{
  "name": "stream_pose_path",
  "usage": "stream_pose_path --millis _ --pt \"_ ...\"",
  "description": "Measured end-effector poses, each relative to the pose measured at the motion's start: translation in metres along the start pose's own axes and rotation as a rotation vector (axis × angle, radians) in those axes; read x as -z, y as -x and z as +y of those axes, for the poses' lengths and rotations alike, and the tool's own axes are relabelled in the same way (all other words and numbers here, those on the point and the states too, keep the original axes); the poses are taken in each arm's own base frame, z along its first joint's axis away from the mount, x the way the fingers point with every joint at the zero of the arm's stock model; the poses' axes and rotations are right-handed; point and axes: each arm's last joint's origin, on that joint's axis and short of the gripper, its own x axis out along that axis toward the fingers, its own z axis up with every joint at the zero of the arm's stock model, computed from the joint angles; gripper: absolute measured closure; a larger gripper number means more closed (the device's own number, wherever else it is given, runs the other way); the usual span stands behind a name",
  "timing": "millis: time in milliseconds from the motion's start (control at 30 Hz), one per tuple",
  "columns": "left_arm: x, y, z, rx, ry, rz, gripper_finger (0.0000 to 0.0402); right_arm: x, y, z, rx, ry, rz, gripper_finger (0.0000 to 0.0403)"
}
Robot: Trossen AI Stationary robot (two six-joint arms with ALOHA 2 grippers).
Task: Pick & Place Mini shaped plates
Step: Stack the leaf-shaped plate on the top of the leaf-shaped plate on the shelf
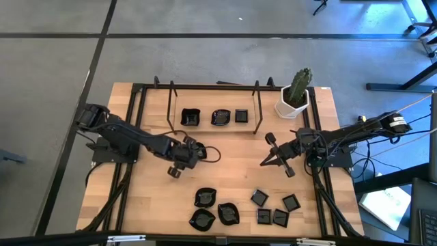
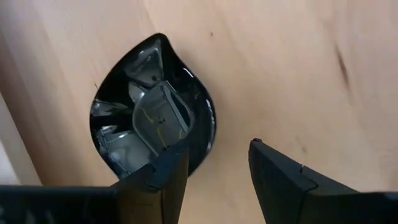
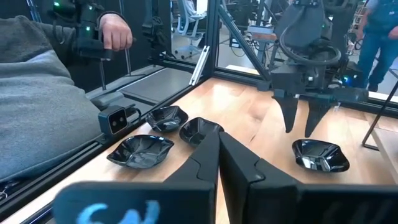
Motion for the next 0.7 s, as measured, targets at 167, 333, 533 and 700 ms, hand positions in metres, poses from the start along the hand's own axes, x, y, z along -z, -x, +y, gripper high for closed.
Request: stream_pose_path --millis 167,333,533,700 --pt "0.003 -0.009 0.007 -0.016 -0.019 0.036 0.0238 0.0 0.0 0.0 0.0 -0.002 -0.004 0.0389" --pt "0.006 -0.02 0.01 -0.015 -0.01 0.081 0.0241 0.0 0.0 0.0 0.0 -0.003 0.0 0.0389" --pt "0.005 -0.028 0.01 -0.018 -0.015 0.097 0.025 0.0 0.0 0.0 0.0 -0.004 0.001 0.0389" --pt "0.004 -0.028 0.011 -0.035 -0.026 0.092 0.0267 0.0 0.0 0.0 0.0 -0.004 0.001 0.0389"
